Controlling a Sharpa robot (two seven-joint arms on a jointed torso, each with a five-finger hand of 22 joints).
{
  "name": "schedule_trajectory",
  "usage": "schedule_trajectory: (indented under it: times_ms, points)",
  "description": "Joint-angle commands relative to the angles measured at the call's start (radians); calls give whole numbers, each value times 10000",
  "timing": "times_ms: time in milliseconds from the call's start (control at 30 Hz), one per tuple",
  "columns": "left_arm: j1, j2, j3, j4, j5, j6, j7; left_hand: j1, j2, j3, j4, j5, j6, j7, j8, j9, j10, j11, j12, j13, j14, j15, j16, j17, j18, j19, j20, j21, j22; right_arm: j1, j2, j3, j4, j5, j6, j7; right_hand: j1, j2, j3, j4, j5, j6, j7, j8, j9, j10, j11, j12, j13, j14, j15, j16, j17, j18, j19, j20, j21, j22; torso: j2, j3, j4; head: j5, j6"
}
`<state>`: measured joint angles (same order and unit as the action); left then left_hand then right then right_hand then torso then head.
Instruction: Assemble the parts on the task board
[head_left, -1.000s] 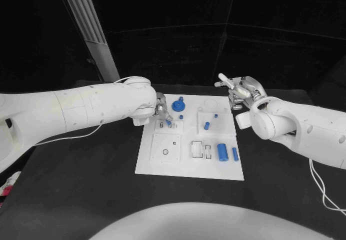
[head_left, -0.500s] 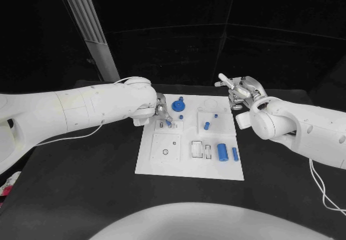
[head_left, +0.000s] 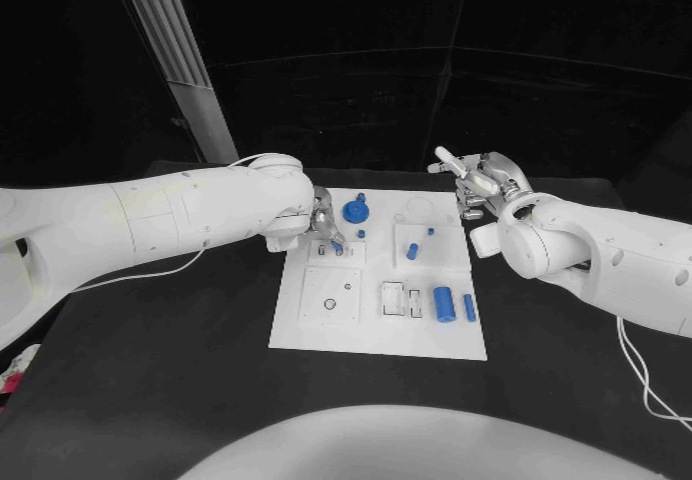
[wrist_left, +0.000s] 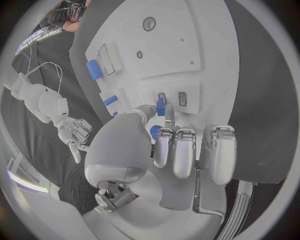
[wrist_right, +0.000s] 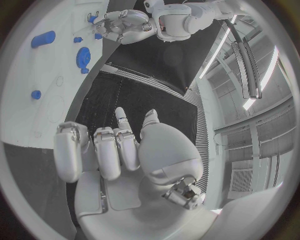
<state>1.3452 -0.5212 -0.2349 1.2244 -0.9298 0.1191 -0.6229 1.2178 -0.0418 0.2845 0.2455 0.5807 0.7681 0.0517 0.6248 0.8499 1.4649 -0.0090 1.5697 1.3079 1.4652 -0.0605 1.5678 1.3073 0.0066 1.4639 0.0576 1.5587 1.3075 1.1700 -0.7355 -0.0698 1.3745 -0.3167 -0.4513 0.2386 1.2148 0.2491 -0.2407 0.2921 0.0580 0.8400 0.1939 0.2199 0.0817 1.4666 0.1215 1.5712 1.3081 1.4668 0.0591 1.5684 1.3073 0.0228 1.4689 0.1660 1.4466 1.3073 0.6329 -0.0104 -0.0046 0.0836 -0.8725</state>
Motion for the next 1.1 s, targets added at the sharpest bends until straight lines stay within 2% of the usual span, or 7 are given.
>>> schedule_trajectory:
  times_ms: [33, 1100]
  points:
    - [-3, 5, -6, -34, -75, 204, 2, 72, -6, -1, -27, 16, -54, -22, 35, 15, 1059, -35, 11, 2629, 1056, -51, 30, 2635, -3, 894, -39, -51, 2550, 16, -2, 5, 6, 20, -5, 86, 23, 52, -54, -17, 47, -13, -35, 64, -13, 1042, -44, -4, 2627, 1040, -37, 24, 2635, 122, 161, -30, -35, 2050, -6, 1, -1, 16, -2]
    - [-16, -71, -6, 44, -74, 340, 68, 80, 0, -4, -23, 7, -59, -19, 34, 16, 1059, -34, 11, 2629, 1056, -50, 30, 2635, 0, 886, -39, -59, 2546, 8, 1, 4, -14, 20, -22, 79, 29, 61, -65, -17, 49, -15, -36, 72, -14, 1042, -44, -4, 2627, 1040, -37, 24, 2635, 123, 160, -30, -37, 2050, -9, 2, 0, -17, -2]
